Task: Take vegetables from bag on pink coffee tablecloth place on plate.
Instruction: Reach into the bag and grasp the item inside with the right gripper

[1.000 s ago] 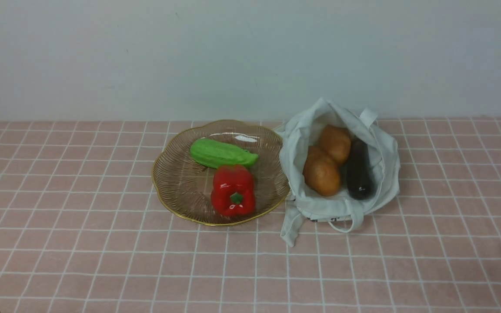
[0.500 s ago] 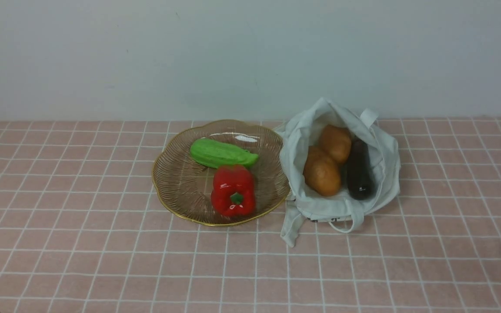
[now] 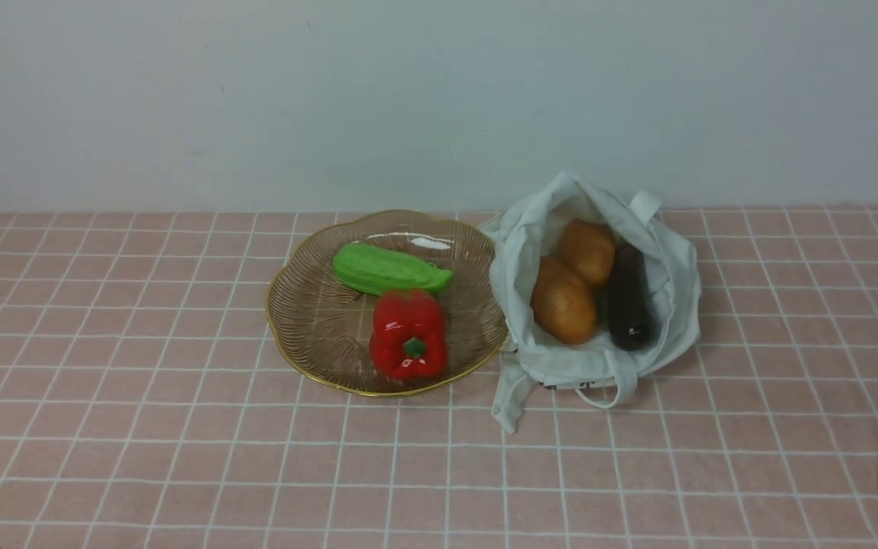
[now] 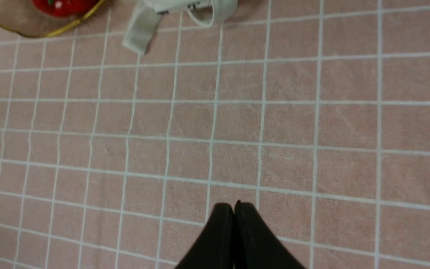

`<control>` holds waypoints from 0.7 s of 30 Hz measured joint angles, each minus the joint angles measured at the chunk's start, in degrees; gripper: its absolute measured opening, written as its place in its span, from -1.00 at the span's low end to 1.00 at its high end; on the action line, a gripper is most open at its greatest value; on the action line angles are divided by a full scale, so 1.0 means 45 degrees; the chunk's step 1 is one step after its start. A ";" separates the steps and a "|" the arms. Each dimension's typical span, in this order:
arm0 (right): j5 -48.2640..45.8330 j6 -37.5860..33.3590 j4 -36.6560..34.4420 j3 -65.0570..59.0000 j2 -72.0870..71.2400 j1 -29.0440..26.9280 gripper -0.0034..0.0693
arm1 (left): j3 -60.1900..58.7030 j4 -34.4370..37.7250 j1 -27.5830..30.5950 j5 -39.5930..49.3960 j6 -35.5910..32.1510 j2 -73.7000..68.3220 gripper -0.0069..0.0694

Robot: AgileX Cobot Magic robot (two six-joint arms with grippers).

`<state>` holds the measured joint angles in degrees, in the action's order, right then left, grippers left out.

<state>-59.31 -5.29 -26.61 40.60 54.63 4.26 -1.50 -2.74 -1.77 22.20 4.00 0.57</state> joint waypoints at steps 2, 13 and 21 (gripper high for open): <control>0.0354 -0.0903 -0.0790 0.0024 0.1008 0.0000 -0.93 | 0.0000 0.0000 0.0000 0.0000 0.0000 0.0000 -0.83; 0.2147 -0.3836 -0.2158 0.1670 0.4744 0.0783 -0.80 | 0.0000 0.0000 0.0000 0.0000 0.0000 0.0000 -0.83; 0.3947 -0.3788 -0.2026 0.3631 0.6855 0.2947 -0.51 | 0.0000 0.0000 0.0000 0.0000 0.0000 0.0000 -0.83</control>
<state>-41.55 -22.33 -35.73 56.94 85.48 17.52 -1.50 -2.74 -1.77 22.20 4.00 0.57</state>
